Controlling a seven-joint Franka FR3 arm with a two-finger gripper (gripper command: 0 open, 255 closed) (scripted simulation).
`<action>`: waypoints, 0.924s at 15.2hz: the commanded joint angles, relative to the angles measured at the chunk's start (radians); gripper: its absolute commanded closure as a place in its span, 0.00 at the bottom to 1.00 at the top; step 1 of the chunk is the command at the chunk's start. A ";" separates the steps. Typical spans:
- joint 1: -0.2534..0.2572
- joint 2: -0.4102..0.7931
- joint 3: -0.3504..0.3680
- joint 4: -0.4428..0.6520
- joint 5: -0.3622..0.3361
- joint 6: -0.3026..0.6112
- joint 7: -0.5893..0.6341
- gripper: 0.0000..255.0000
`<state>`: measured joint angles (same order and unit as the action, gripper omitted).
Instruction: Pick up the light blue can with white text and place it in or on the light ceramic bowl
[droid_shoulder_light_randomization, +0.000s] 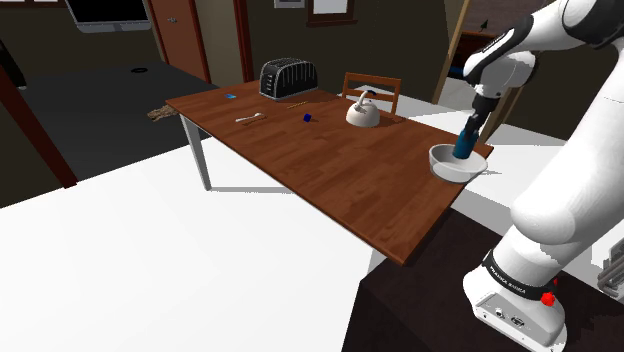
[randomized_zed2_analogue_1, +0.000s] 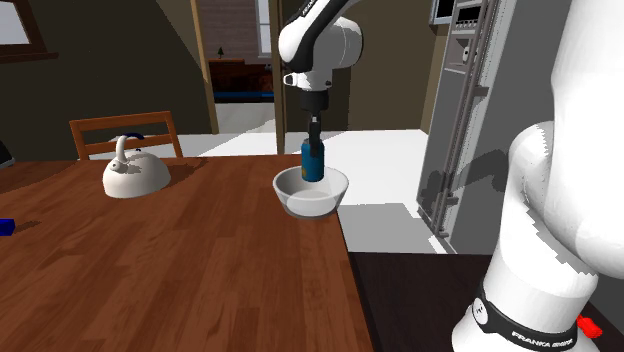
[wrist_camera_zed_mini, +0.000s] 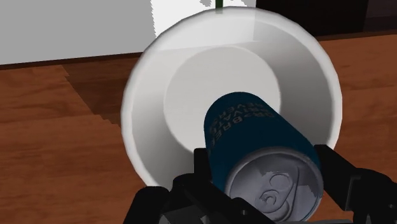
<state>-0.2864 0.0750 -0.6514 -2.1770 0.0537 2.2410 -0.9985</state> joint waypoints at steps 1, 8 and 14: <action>-0.002 0.016 0.002 -0.007 0.014 0.020 -0.009 1.00; -0.002 0.016 0.002 -0.007 0.014 0.020 -0.009 1.00; -0.002 0.016 0.002 -0.007 0.013 0.020 -0.009 0.00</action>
<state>-0.2881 0.0911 -0.6497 -2.1838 0.0672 2.2612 -1.0071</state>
